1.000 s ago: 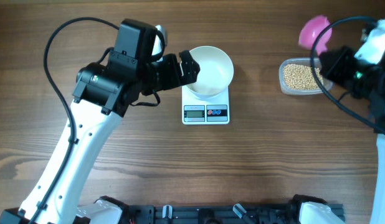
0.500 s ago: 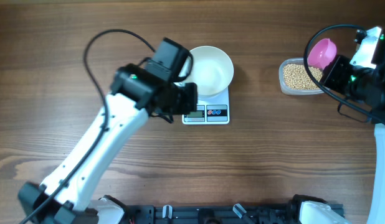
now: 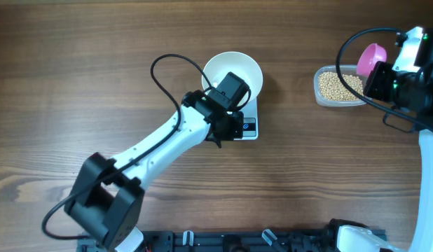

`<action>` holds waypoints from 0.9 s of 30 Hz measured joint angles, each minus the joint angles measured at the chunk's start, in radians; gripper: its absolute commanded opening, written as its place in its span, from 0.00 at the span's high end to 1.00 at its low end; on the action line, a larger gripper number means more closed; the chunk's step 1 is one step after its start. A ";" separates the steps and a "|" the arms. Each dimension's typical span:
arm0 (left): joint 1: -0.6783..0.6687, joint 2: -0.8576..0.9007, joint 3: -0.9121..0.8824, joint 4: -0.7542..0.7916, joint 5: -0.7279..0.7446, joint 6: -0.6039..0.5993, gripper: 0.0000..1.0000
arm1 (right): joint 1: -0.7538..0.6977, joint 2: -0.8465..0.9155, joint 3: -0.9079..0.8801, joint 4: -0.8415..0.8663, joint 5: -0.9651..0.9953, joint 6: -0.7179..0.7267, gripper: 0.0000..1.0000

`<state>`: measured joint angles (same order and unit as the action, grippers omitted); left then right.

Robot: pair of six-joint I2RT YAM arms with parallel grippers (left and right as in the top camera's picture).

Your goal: Scoop item into bowl and weigh 150g on scale

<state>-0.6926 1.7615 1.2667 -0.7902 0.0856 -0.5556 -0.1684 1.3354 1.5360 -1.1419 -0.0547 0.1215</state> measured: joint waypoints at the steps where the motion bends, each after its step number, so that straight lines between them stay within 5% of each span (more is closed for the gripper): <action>1: -0.003 0.012 0.000 0.015 -0.009 -0.005 0.96 | 0.000 0.001 0.000 0.004 0.001 -0.007 0.96; 11: -0.034 0.094 0.000 0.121 -0.109 -0.019 0.96 | 0.000 0.002 0.000 0.035 0.032 -0.022 0.95; 17: -0.034 0.084 -0.002 -0.006 -0.103 -0.019 0.96 | 0.000 0.002 0.000 0.073 0.042 -0.022 0.96; 27: -0.019 -0.358 -0.239 0.064 -0.095 0.006 0.96 | 0.000 0.002 0.000 0.078 0.049 -0.022 0.96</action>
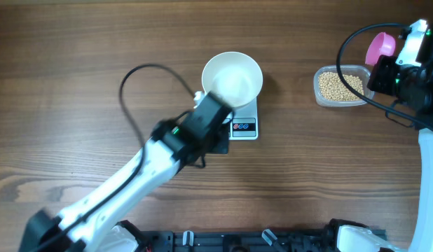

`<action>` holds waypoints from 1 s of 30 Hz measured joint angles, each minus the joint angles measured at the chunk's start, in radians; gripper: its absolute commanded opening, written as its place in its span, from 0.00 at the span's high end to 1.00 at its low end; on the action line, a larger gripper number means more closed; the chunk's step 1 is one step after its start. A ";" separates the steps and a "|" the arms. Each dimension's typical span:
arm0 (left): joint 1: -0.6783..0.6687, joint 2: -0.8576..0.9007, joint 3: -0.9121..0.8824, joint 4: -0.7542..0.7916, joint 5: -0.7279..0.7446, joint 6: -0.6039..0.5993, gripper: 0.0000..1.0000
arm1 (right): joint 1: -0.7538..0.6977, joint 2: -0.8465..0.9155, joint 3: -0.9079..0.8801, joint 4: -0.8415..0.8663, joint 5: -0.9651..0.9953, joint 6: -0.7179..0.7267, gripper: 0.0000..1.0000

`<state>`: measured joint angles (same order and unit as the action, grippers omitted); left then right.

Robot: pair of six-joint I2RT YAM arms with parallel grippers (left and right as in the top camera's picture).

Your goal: Scoop item into bowl and weigh 150g on scale

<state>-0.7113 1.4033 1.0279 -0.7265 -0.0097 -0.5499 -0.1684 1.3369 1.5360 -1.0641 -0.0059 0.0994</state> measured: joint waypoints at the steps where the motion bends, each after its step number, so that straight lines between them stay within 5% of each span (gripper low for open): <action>1: 0.013 -0.050 -0.071 0.056 -0.001 0.004 0.96 | 0.000 0.000 0.000 -0.001 0.000 0.000 0.96; 11: 0.019 -0.029 -0.234 0.599 -0.001 0.013 0.96 | 0.000 0.000 0.000 0.008 0.000 0.000 0.96; 15: 0.011 0.070 -0.234 0.639 0.000 0.013 0.96 | 0.000 0.000 0.000 0.007 0.000 0.000 0.96; 19: 0.011 0.115 -0.234 0.641 0.000 0.014 0.86 | 0.000 0.000 0.000 0.007 0.000 0.000 0.96; 20: 0.011 0.115 -0.234 0.649 0.003 0.014 0.96 | 0.000 0.000 0.000 0.007 0.000 0.000 0.96; 30: 0.010 0.138 -0.234 0.660 0.079 0.068 0.96 | 0.000 0.000 0.000 0.007 0.000 0.000 0.96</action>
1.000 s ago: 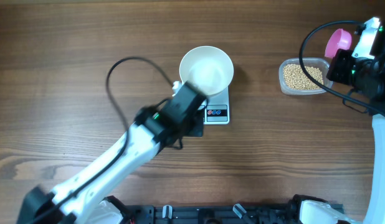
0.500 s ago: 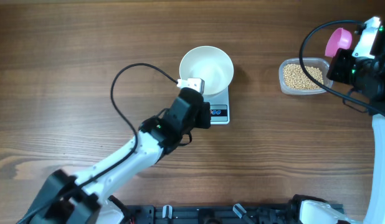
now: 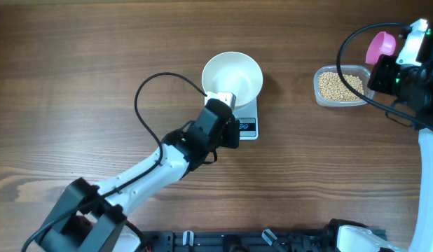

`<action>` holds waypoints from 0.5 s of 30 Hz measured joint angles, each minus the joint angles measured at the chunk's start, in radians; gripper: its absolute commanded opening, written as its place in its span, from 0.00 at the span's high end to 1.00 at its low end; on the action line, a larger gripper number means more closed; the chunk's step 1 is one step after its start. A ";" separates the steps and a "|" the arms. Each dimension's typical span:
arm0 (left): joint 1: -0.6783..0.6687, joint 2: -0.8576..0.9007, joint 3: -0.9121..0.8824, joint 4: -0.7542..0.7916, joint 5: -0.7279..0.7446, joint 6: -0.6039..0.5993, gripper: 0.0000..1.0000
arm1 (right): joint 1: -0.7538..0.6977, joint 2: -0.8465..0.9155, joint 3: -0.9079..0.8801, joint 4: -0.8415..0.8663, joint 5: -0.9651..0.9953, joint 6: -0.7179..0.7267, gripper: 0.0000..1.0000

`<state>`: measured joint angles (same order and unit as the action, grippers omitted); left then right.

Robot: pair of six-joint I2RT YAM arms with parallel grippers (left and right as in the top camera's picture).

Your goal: Scoop item into bowl and weigh 150g on scale

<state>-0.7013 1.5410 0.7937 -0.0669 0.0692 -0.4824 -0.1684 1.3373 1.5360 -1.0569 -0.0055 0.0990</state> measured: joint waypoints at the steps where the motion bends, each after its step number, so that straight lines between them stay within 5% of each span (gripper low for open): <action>1: 0.000 0.009 0.000 0.000 0.000 0.007 0.96 | 0.000 0.000 0.000 0.000 0.000 0.000 0.96; 15: 0.000 0.135 -0.001 0.124 -0.013 0.030 0.96 | 0.000 0.000 0.000 0.003 0.000 0.000 0.96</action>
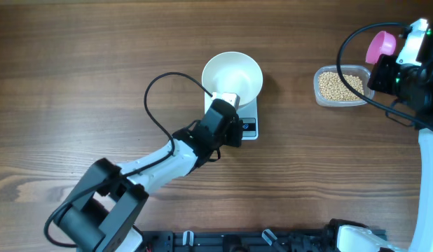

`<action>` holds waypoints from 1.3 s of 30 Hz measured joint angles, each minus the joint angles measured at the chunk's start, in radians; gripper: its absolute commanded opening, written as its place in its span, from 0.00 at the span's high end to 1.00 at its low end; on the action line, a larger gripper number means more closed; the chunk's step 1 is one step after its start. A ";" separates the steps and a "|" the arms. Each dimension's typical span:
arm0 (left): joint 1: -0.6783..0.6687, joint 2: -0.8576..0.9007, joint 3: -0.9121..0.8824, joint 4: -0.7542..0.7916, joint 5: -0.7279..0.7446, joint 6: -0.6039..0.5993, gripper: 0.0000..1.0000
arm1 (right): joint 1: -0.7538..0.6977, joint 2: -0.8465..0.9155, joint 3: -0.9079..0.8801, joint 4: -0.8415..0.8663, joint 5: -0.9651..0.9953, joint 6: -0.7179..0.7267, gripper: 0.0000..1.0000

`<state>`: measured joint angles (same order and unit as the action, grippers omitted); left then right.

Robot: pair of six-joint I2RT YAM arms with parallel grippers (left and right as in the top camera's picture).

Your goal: Scoop item into bowl and weigh 150g on scale

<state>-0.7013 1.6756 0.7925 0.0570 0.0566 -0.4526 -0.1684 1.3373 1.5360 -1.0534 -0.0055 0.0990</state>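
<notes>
A white bowl (232,73) sits empty on a small white scale (249,129) at mid-table. My left gripper (226,113) hangs over the scale's front left part, by the bowl's near rim. Its wrist hides the fingers, and whether they are open or shut cannot be told. A clear container of tan beans (338,86) stands to the right. My right gripper (389,64) is shut on the handle of a pink scoop (380,45), held just past the container's far right corner.
The left arm's black cable (157,91) loops over the wood left of the bowl. The right arm's body and cable (413,84) fill the right edge. A black rail (258,241) runs along the table's front edge.
My left wrist has shifted slightly right and further over the scale's front left corner. The right gripper and the pink scoop have not moved.
First my left wrist lay over the bowl's near rim, and the scoop hung by the container's right end. Then the left arm was back at the scale's front left and the scoop stood higher, past the far corner. The left wrist has since returned over the scale.
</notes>
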 measured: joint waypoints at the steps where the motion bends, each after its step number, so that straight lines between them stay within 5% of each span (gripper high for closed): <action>1: 0.000 0.011 0.000 0.009 -0.004 0.000 0.96 | 0.000 0.000 0.000 0.000 0.000 0.000 0.96; 16: 0.000 0.069 -0.001 0.063 -0.097 0.000 0.96 | 0.000 0.000 0.000 0.000 0.000 0.000 0.96; 39: 0.000 0.080 -0.001 0.038 -0.051 0.000 0.96 | 0.000 0.000 0.000 0.000 0.000 0.000 0.96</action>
<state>-0.7013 1.7557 0.7918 0.0948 0.0055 -0.4522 -0.1684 1.3373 1.5360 -1.0538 -0.0055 0.0994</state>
